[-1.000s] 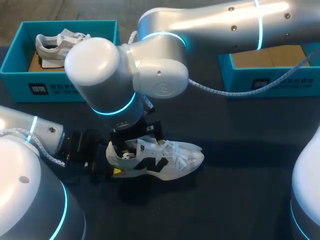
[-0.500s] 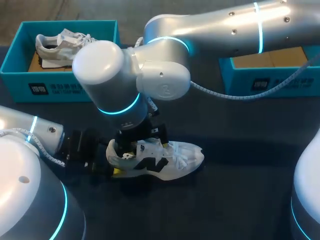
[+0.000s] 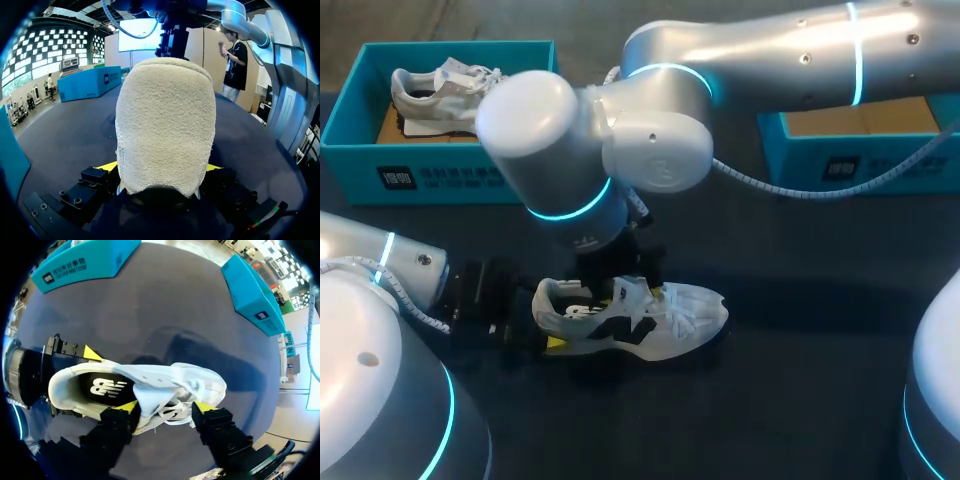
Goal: Take the shoe out of the shoebox, open the shoe tongue, remove and reinsert the insole, then place the shoe into the shoebox
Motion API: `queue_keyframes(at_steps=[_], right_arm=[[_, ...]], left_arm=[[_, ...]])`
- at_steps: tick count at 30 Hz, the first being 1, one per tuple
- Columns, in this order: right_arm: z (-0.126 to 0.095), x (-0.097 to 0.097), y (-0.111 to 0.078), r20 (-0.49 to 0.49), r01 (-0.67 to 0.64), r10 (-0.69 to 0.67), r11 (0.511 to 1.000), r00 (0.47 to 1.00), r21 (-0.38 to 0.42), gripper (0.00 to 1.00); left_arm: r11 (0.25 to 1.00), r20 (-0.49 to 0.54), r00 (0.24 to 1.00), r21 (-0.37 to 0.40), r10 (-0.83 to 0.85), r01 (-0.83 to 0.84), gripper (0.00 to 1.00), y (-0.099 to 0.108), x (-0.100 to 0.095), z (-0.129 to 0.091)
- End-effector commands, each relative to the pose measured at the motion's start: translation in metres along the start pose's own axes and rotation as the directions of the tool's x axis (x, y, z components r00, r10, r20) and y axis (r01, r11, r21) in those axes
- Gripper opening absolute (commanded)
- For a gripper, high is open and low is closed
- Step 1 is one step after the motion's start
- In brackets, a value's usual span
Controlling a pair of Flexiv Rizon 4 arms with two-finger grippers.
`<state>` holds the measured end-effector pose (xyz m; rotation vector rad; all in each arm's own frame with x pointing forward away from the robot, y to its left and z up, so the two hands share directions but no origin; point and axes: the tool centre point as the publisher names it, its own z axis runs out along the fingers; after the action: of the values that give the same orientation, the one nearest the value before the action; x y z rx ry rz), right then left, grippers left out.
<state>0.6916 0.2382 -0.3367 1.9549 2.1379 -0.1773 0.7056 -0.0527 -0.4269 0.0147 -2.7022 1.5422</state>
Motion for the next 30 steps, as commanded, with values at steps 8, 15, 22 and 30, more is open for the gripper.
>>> queue_keyframes(at_steps=[8,15,22,30], right_arm=[[-0.012,-0.009,-0.006,0.009,-0.708,0.708,0.706,0.706,-0.027,0.0],[-0.022,-0.02,-0.004,0.015,-0.686,0.687,0.726,0.727,-0.051,0.0],[-0.03,-0.046,-0.002,-0.041,-0.638,0.637,0.77,0.77,-0.03,0.0],[-0.031,-0.066,0.001,-0.056,-0.59,0.588,0.807,0.807,-0.011,0.0]], left_arm=[[1.0,0.0,1.0,-0.004,0.0,0.0,0.0,0.005,-0.005,0.002],[1.0,0.0,1.0,-0.004,0.0,0.0,0.0,0.005,-0.005,0.002],[1.0,0.0,1.0,-0.004,0.0,0.0,0.0,0.005,-0.005,0.002],[1.0,0.0,1.0,-0.004,0.0,0.0,0.0,0.005,-0.005,0.002]])
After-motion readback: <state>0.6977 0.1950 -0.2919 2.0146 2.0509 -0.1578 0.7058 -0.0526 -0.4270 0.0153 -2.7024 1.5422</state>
